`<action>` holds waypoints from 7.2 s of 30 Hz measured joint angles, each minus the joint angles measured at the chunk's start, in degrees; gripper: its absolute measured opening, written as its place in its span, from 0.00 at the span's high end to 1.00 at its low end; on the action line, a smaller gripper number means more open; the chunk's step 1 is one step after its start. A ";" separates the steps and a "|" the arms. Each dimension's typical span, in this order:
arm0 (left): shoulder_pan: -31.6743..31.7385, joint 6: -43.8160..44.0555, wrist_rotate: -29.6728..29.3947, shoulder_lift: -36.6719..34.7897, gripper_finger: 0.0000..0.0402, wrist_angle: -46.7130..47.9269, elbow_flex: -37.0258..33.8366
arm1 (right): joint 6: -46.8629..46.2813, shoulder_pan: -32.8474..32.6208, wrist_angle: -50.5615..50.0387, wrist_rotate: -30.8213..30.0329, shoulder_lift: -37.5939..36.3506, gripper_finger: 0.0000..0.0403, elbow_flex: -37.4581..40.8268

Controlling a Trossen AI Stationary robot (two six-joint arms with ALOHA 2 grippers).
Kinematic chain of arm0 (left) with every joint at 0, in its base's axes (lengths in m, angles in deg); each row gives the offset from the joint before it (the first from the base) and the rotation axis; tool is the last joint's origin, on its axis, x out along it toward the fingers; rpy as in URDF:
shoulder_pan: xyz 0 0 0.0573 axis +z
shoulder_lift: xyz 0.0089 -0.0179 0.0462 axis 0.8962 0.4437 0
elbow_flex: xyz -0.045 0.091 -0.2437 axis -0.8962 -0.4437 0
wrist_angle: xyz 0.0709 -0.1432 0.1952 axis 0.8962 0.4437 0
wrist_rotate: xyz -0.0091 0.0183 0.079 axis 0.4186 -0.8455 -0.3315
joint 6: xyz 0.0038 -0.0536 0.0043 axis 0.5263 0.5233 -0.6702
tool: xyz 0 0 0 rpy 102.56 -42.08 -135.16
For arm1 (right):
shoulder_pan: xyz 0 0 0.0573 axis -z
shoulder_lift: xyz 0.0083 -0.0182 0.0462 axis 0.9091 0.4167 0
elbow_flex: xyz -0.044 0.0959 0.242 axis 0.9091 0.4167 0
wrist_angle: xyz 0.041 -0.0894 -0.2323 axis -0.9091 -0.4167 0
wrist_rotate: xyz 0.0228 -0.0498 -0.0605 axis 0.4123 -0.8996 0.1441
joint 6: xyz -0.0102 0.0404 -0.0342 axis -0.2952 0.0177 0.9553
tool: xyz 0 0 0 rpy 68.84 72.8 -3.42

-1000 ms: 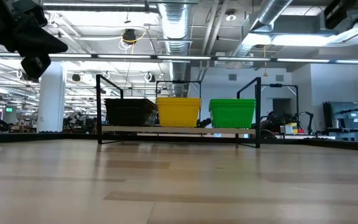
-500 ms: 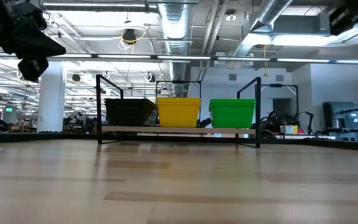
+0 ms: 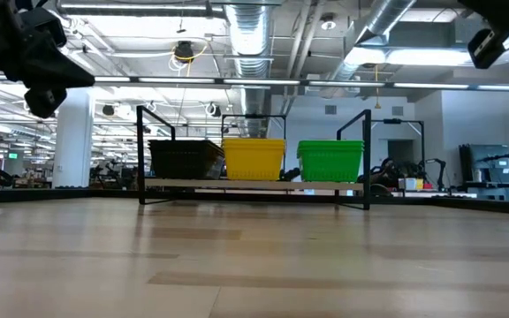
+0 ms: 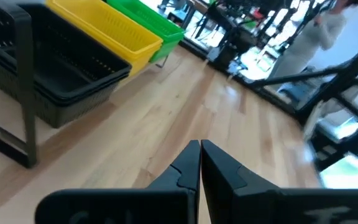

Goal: Stack baskets on shelf by color
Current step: Return to Home Position

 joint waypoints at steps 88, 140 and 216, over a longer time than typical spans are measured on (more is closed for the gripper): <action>-0.02 -32.32 16.61 0.02 1.00 -32.34 -14.82 | 31.01 28.09 13.63 14.28 0.04 0.93 18.29; 0.00 -34.40 14.47 0.04 1.00 -30.68 -14.34 | 30.99 28.04 13.13 14.23 0.04 0.92 18.25; -0.02 -34.40 14.47 0.07 1.00 -30.72 -14.27 | 30.99 28.05 13.13 14.19 0.04 0.92 18.29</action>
